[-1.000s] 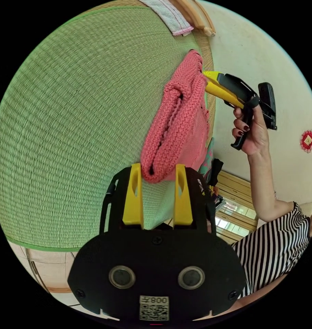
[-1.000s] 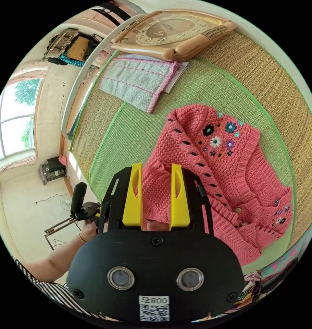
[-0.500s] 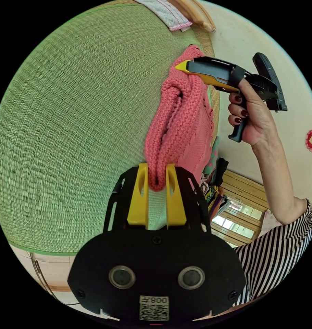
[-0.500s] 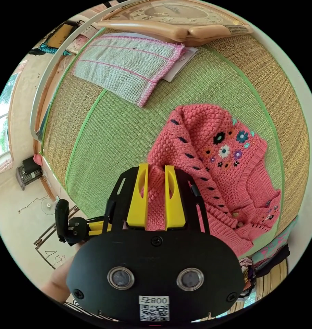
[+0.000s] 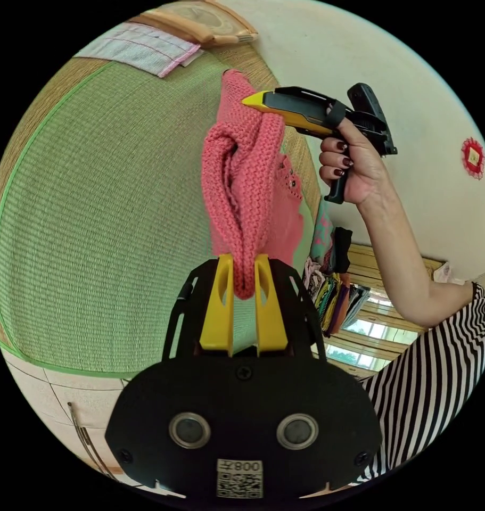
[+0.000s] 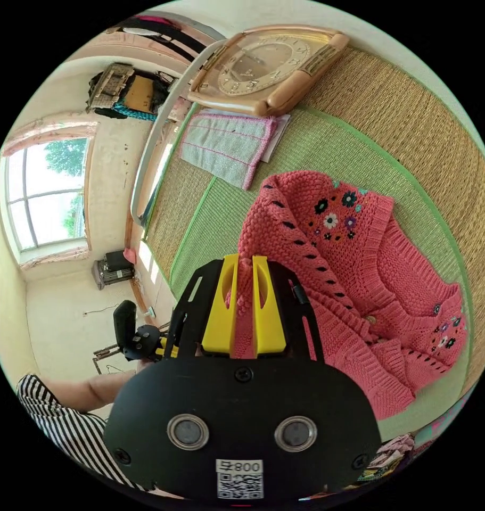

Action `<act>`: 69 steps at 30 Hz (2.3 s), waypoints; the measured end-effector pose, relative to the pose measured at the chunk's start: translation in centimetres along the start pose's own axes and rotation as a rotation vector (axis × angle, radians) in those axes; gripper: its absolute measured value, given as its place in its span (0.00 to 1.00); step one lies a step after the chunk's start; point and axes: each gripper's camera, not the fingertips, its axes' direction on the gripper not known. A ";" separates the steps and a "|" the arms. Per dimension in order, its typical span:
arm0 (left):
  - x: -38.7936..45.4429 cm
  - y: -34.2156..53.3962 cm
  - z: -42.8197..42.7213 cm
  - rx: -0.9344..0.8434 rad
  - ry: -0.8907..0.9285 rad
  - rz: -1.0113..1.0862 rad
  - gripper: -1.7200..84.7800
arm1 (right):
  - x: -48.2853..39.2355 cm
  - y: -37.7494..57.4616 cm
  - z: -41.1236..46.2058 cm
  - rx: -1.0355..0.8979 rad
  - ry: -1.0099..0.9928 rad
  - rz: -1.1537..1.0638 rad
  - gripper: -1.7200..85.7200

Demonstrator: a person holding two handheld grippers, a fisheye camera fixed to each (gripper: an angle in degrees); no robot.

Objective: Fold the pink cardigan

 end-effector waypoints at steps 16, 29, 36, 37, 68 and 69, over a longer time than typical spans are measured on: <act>21.6 -1.5 19.2 -0.313 0.007 0.434 0.10 | 23.5 24.6 -13.1 0.309 -0.112 0.082 0.05; 30.5 -0.8 35.3 -0.546 -0.254 0.505 0.11 | 43.0 36.5 -7.3 0.320 -0.159 0.305 0.06; 34.7 0.0 38.0 -0.510 -0.267 0.510 0.13 | 50.1 40.1 -5.0 0.423 -0.289 0.344 0.06; 35.5 0.3 38.1 -0.496 -0.262 0.517 0.13 | 51.0 40.7 -5.0 0.449 -0.299 0.356 0.06; 45.3 -1.3 40.6 -0.469 -0.158 0.521 0.13 | 63.1 47.6 2.4 0.604 -0.347 0.420 0.03; 45.6 -1.5 40.3 -0.456 -0.161 0.524 0.13 | 63.2 49.2 3.1 0.613 -0.364 0.429 0.03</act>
